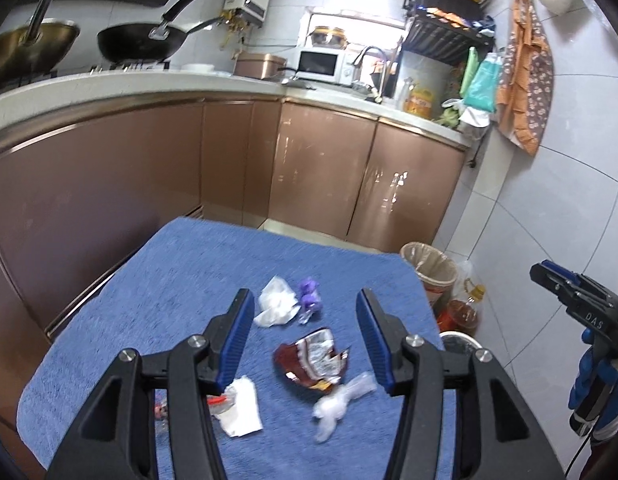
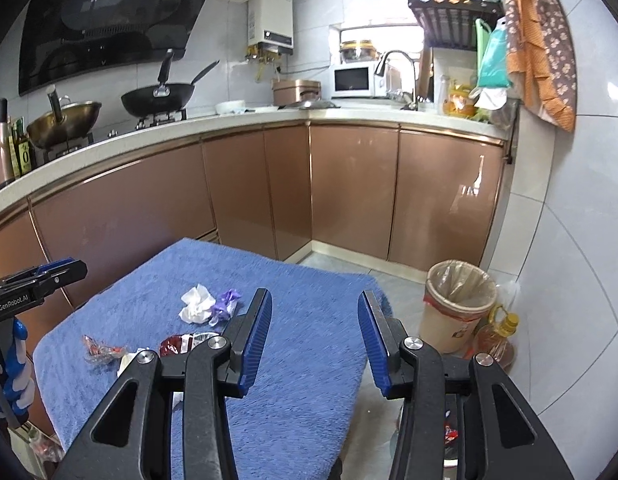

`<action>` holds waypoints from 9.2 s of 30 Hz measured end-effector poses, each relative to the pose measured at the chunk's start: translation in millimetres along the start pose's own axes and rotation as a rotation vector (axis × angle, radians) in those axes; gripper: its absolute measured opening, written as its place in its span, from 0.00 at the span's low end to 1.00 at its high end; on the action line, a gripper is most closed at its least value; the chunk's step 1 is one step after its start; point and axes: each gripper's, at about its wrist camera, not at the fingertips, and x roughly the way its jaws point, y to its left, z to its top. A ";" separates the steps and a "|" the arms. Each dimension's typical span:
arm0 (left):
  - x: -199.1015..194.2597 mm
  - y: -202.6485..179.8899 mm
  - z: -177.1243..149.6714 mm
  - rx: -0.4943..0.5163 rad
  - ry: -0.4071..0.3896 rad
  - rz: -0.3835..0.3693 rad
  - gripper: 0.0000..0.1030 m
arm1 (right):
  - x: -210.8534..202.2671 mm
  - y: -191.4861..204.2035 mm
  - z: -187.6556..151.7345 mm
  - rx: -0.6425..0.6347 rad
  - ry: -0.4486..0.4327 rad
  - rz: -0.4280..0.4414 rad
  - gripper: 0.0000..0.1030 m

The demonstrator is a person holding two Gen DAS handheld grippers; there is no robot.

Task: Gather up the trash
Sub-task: 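Move both open tools back over the towel-covered table, then grasp the white tissue with the left tool while the right tool grasps the purple wrapper, then carry tissue and purple wrapper over the white bin with both tools, then open both tools to drop tissue and wrapper into the bin, then move both open tools back over the table, then grasp the clear plastic bag with the left tool while the right tool grasps the red snack bag, then carry plastic bag and red snack bag over the white bin with both tools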

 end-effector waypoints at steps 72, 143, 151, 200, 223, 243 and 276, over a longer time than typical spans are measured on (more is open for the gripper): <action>229.3 67.7 2.0 -0.170 0.450 -0.102 0.08 | 280.3 109.5 -35.2 -0.070 0.391 0.418 0.33; 198.4 -316.7 -5.6 0.177 0.396 -0.485 0.40 | 102.0 -235.5 -112.3 0.272 0.299 -0.195 0.48; 114.6 -237.1 25.7 0.154 0.255 -0.444 0.42 | 55.4 -179.2 -61.1 0.187 0.188 -0.130 0.48; 20.3 119.2 -58.5 0.116 0.295 -0.055 0.49 | 55.8 41.8 -6.8 -0.037 0.189 0.218 0.48; 108.2 132.9 -95.0 0.258 0.483 -0.062 0.48 | 192.0 95.3 -54.4 -0.024 0.463 0.369 0.48; 109.0 144.1 -107.0 0.176 0.481 -0.080 0.21 | 246.9 114.3 -79.0 0.043 0.602 0.447 0.47; 36.4 137.9 -81.6 0.094 0.358 -0.036 0.13 | 190.9 108.0 -45.3 0.034 0.408 0.417 0.13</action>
